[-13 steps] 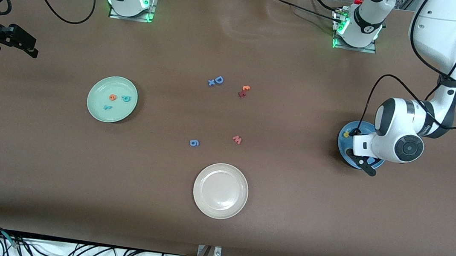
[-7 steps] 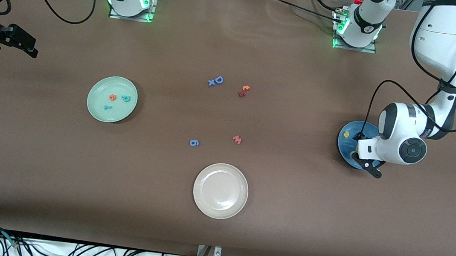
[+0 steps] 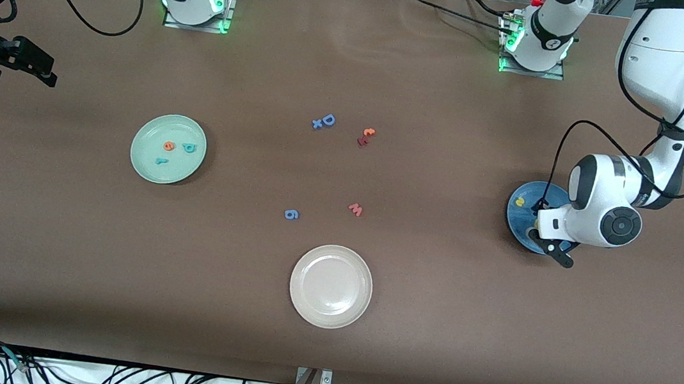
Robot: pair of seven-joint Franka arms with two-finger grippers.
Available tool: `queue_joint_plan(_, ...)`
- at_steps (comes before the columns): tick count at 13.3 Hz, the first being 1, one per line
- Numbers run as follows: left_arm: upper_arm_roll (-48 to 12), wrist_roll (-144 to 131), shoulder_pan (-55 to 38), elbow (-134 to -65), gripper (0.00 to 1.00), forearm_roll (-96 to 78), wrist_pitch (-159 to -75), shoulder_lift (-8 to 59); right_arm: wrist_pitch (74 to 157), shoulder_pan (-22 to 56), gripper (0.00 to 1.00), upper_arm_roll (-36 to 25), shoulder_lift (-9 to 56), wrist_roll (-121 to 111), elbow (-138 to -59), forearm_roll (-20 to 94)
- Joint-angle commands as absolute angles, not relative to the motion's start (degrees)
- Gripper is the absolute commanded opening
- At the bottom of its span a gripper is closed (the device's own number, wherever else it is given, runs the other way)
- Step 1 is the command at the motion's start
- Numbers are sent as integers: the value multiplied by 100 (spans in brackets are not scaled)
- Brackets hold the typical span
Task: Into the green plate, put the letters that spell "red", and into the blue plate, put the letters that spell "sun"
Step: 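Open the left gripper to drop the green letter onto the blue plate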
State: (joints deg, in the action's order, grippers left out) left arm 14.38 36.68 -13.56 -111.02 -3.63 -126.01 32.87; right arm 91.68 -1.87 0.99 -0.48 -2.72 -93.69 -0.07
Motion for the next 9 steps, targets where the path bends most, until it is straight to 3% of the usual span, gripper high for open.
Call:
queue_joint_plan(1,1398,3788,-1309,-10873,100,-334,-12088,2902,9105,-123,100,53,-9,-325,-9281,-26)
queue_joint_plan(6,1362,3727,-1389,-9688,100,-325,-10312,1760,9097,-132,100,53,-9,-325,-9290,-26)
queue_joint_plan(9,1354,3430,-1389,-9212,100,-343,-10160,1310,9097,-132,100,53,-9,-325,-9290,-26)
